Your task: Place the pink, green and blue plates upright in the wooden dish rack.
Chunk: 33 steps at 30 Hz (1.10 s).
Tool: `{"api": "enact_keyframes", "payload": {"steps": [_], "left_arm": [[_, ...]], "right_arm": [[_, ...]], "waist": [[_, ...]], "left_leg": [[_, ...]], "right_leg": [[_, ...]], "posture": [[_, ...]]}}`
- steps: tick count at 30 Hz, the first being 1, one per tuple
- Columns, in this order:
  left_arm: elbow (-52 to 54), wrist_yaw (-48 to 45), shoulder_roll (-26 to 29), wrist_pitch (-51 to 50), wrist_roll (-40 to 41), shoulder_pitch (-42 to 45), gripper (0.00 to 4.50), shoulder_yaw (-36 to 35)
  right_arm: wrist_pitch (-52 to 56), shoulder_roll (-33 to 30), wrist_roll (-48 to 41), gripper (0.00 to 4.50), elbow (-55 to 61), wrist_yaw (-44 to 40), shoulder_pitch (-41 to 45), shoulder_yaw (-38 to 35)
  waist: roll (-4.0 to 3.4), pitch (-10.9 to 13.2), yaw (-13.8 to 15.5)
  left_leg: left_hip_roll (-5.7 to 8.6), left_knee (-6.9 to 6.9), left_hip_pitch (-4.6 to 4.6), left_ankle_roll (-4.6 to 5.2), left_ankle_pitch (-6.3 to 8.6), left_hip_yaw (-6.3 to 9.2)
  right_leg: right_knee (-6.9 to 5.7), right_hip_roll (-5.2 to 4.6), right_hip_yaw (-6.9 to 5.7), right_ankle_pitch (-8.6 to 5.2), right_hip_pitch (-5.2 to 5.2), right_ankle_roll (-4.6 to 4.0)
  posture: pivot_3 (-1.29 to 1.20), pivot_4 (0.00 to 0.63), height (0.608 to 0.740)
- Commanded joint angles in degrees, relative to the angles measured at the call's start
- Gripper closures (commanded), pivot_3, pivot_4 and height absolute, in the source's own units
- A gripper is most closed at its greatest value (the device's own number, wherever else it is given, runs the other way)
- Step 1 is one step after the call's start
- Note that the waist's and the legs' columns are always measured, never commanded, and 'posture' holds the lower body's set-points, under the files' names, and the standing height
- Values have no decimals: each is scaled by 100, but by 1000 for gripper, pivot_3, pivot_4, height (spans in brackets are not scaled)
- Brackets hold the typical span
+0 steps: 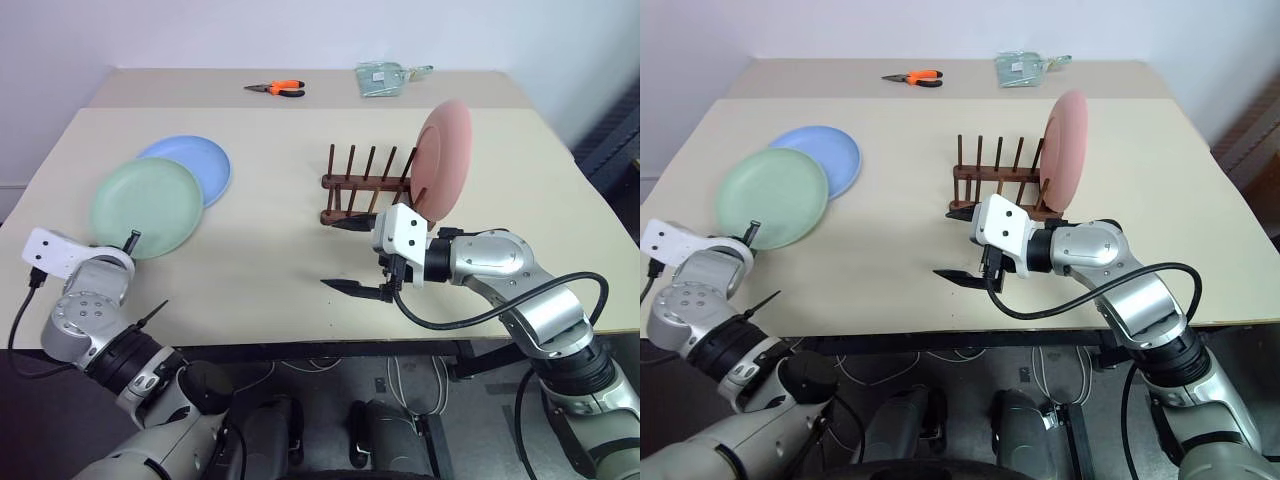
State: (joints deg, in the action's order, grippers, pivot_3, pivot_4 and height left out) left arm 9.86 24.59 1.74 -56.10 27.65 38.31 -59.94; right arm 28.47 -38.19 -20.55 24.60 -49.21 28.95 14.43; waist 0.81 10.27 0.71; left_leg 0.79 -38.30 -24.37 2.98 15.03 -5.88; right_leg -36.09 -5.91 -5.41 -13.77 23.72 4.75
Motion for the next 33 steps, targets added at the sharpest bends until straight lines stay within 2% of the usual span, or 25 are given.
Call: {"api": "enact_keyframes", "payload": {"steps": [1, 4, 7, 12, 14, 20, 21, 22, 29, 30, 31, 33], "left_arm": [[727, -579, 16, 824, 210, -273, 4457, 696], [1122, -1066, 202, 1231, -105, -619, 4457, 1745], [1466, -1404, 315, 1216, -299, -674, 4457, 3001], [1651, -1391, 149, 919, -396, -497, 4457, 4231], [1682, -1337, 31, 732, -366, -388, 4457, 4524], [1879, -1184, -431, 211, -28, -19, 4457, 4749], [1918, -1157, -455, 159, -18, -3, 4500, 4751], [1955, -1135, -471, 108, -1, -2, 4500, 4748], [2120, -1111, -464, -84, 69, -55, 4500, 4676], [2134, -1133, -475, 3, 121, -35, 4500, 4588], [2114, -1063, -530, 179, 160, 26, 3870, 4395], [2048, -897, -575, 712, 203, 209, 3056, 3935]], "right_arm": [[134, 8, -243, 0, 65, -95, 118, -360], [-145, 131, 15, 0, -41, 60, 299, -399], [-937, 282, 884, 0, -312, 254, 705, -12], [-1937, 631, 2103, 0, -1100, 619, 1230, 563], [-2360, 676, 2505, 0, -1427, 705, 1340, 712], [-3324, 607, 3676, 0, -2378, 1162, 1484, 942], [-3395, 617, 3776, 532, -2455, 1208, 1495, 921], [-3453, 624, 3852, 849, -2517, 1235, 1497, 900], [-3722, 649, 4246, 4445, -2635, 1419, 1457, 790], [-3761, 658, 4299, 4483, -2633, 1477, 1455, 763], [-3792, 664, 4341, 4500, -2633, 1518, 1458, 741], [-3850, 686, 4377, 4500, -2628, 1579, 1479, 693]], "waist": [[5, 3, -20], [7, 4, -27], [7, 4, 2], [8, 3, -12], [8, 3, -15], [8, 3, -19], [8, 4, -25], [8, 4, -30], [8, 4, -35], [8, 4, -35], [8, 4, -36], [9, 6, -19]], "left_leg": [[-1, 2, 0, -2, -1, 0], [-2, 4, 0, -5, -2, -2], [-1, 4, 0, -7, -3, -3], [6, 6, 0, 6, -9, -3], [5, 6, 0, 10, -13, -4], [4, 5, -1, 13, -14, -4], [3, 5, -1, 13, -15, -4], [2, 5, -1, 12, -15, -4], [0, 5, 0, 9, -17, -3], [0, 5, 0, 9, -17, -3], [-1, 5, 0, 9, -17, -2], [0, 4, 0, 9, -17, -2]], "right_leg": [[-1, 1, 0, 0, 1, 0], [-1, 3, 0, 0, 2, -1], [-2, 3, 0, 1, 3, -2], [0, 2, 1, 1, 3, -2], [0, 4, 1, 1, 3, -2], [1, 5, 1, 0, 3, -1], [1, 5, 1, 0, 3, -1], [0, 5, 1, 0, 2, -1], [1, 8, 1, 0, 1, -1], [1, 9, 1, 0, 1, -1], [2, 9, 1, 0, 1, -1], [4, 8, 0, 0, -2, -1]], "posture": [[0, 150, 740], [0, 150, 740], [0, 150, 740], [0, 150, 740], [0, 150, 740], [0, 150, 740], [0, 150, 740], [0, 150, 740], [0, 150, 740], [0, 150, 740], [0, 150, 740], [0, 150, 740]]}}
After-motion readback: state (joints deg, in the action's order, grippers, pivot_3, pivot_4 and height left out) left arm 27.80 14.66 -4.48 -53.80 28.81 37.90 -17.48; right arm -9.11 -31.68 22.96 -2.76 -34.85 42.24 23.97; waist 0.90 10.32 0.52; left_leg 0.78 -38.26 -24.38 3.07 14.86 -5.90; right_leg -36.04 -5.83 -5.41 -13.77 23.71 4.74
